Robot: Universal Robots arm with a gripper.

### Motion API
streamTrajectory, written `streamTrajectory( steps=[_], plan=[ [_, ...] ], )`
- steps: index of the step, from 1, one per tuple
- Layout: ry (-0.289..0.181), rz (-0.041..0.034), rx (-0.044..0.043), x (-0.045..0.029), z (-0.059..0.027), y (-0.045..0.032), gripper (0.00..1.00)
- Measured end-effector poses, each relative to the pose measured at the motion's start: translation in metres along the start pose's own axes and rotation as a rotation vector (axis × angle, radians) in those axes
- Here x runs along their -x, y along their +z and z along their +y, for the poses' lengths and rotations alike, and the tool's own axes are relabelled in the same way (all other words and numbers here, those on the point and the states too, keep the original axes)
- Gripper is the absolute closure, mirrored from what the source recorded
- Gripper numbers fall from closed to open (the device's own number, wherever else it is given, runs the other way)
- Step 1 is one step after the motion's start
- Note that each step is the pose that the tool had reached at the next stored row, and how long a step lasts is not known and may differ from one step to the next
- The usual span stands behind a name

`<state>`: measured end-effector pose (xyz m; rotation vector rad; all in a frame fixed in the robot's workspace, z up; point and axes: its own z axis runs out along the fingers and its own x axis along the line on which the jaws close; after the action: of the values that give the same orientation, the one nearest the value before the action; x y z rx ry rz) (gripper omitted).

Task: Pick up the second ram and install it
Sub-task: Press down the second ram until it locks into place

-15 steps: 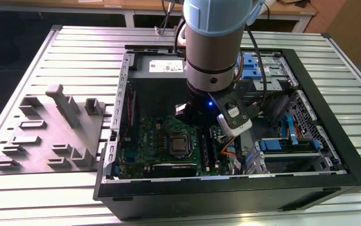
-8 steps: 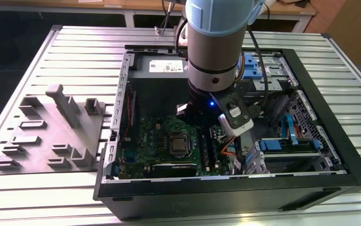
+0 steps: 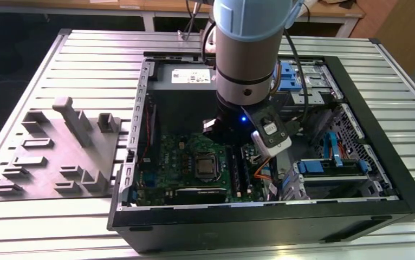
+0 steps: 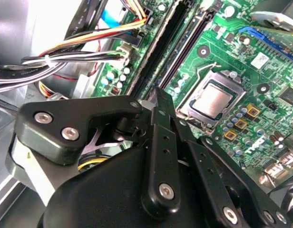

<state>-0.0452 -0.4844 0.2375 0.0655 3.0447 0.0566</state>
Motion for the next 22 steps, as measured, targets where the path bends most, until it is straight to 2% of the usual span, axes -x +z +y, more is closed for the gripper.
streamTrajectory(
  steps=[8, 16, 22],
  plan=[
    [0.000, 0.0000, 0.0004, -0.0006, 0.0109, 0.0008, 0.90],
    [0.000, 0.0000, 0.0005, -0.0016, 0.0320, 0.0020, 0.90],
    [0.000, 0.0000, 0.0004, -0.0021, 0.0397, 0.0035, 0.90]
  ],
)
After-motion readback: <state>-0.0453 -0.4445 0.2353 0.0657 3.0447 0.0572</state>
